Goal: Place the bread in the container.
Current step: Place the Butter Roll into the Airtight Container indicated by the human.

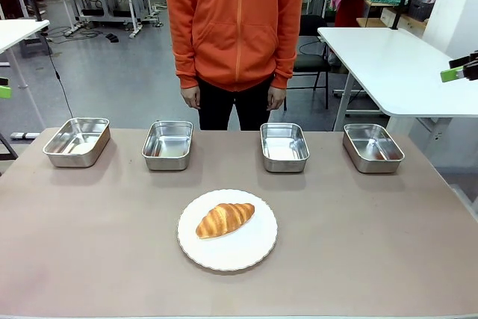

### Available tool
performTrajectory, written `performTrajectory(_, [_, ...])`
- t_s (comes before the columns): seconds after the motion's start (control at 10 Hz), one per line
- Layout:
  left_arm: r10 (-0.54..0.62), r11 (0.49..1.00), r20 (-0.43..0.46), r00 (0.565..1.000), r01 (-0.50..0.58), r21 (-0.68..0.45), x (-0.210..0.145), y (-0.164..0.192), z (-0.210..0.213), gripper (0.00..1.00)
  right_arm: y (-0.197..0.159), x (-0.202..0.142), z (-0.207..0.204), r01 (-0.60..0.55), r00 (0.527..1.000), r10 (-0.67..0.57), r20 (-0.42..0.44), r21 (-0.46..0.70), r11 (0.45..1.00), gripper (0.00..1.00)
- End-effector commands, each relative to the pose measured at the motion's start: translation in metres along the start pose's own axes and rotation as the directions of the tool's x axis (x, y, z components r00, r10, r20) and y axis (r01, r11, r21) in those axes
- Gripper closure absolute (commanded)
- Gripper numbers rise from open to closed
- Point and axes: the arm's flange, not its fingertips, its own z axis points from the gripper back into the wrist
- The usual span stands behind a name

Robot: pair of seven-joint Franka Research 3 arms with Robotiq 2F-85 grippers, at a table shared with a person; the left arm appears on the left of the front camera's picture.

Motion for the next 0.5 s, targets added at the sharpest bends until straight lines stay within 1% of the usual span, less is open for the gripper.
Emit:
performTrajectory(0.0, [-0.014,1.000,0.013,1.000,0.014,-0.005,0.0001,-0.0009,0.0023,0.00,0.0009,0.0022,0.0006,-0.005,1.000,0.005,0.012,0.001,1.000,0.00])
performTrajectory(0.4, [-0.014,1.000,0.013,1.000,0.014,-0.005,0.0001,-0.0009,0.0023,0.00,0.0009,0.0022,0.0006,-0.005,1.000,0.005,0.012,0.001,1.000,0.00])
